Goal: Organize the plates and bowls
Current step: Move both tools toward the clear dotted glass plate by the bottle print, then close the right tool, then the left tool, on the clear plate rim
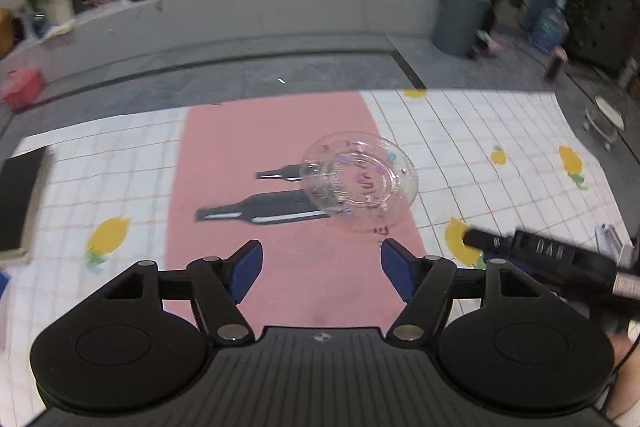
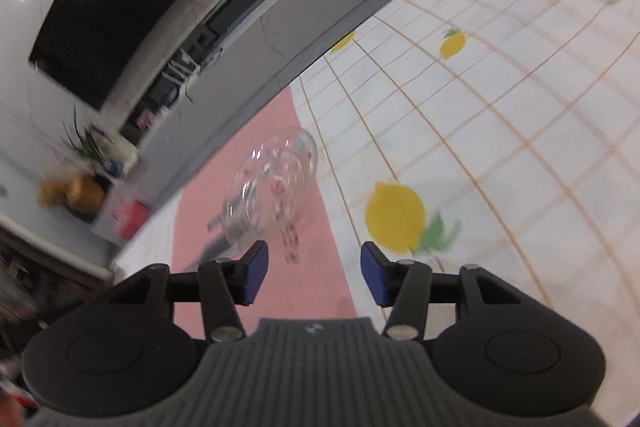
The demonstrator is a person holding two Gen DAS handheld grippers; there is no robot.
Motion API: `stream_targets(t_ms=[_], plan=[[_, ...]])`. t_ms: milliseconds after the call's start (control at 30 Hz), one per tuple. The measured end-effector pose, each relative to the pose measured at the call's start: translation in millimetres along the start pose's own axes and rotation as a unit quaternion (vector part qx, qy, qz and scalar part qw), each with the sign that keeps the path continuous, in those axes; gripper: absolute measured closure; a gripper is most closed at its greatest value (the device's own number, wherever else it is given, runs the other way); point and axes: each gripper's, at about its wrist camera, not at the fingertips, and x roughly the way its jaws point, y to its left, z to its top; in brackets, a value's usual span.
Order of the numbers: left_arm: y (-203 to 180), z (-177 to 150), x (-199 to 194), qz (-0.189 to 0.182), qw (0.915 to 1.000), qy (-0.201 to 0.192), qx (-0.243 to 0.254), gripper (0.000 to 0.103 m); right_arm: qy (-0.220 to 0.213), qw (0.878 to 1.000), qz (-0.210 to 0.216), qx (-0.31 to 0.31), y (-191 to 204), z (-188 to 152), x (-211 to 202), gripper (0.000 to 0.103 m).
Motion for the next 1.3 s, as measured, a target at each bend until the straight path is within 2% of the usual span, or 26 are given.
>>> stream_targets(t_ms=[67, 167, 333, 400, 433, 500, 567, 700, 833, 933, 967, 1100, 1233, 1300], plan=[[0, 9, 21, -0.005, 0.9999, 0.007, -0.008, 0.023, 0.002, 1.0, 0.019, 0.024, -10, 14, 16, 0.048], [2, 20, 48, -0.022, 0.9994, -0.001, -0.027, 0.023, -0.004, 0.997, 0.048, 0.057, -24, 30, 34, 0.048], [17, 36, 94, -0.02, 0.9934, 0.014, -0.112, 0.026, -0.001, 0.992, 0.068, 0.102, -43, 47, 59, 0.047], [21, 39, 105, -0.016, 0.9909, 0.009, -0.134, 0.026, 0.002, 0.99, 0.079, 0.115, -50, 50, 68, 0.047], [23, 41, 109, -0.013, 0.9896, 0.006, -0.143, 0.026, 0.002, 0.99, 0.084, 0.117, -52, 51, 72, 0.05], [25, 43, 115, -0.008, 0.9867, 0.002, -0.162, 0.026, -0.005, 0.988, 0.096, 0.121, -52, 55, 76, 0.051], [25, 44, 120, -0.011, 0.9862, -0.001, -0.165, 0.026, -0.001, 0.987, 0.1, 0.128, -50, 58, 81, 0.051], [21, 40, 131, 0.0, 0.9862, 0.014, -0.165, 0.026, 0.018, 0.989, 0.101, 0.105, -39, 61, 91, 0.051], [23, 30, 140, -0.013, 0.9845, 0.022, -0.174, 0.026, 0.017, 0.994, 0.093, 0.062, -27, 59, 99, 0.05], [27, 23, 148, -0.023, 0.9806, 0.035, -0.192, 0.026, 0.021, 0.995, 0.091, 0.022, -15, 57, 105, 0.041], [27, 21, 149, -0.023, 0.9804, 0.035, -0.192, 0.026, 0.018, 0.996, 0.092, 0.015, -12, 55, 105, 0.038], [30, 19, 156, -0.005, 0.9819, 0.037, -0.186, 0.026, -0.005, 0.996, 0.084, 0.0, -8, 48, 105, 0.038], [36, 19, 157, -0.014, 0.9801, 0.024, -0.197, 0.026, -0.001, 0.996, 0.087, -0.003, -12, 49, 107, 0.038], [34, 20, 158, -0.011, 0.9827, 0.019, -0.184, 0.026, 0.005, 0.996, 0.091, -0.012, -10, 51, 110, 0.038]])
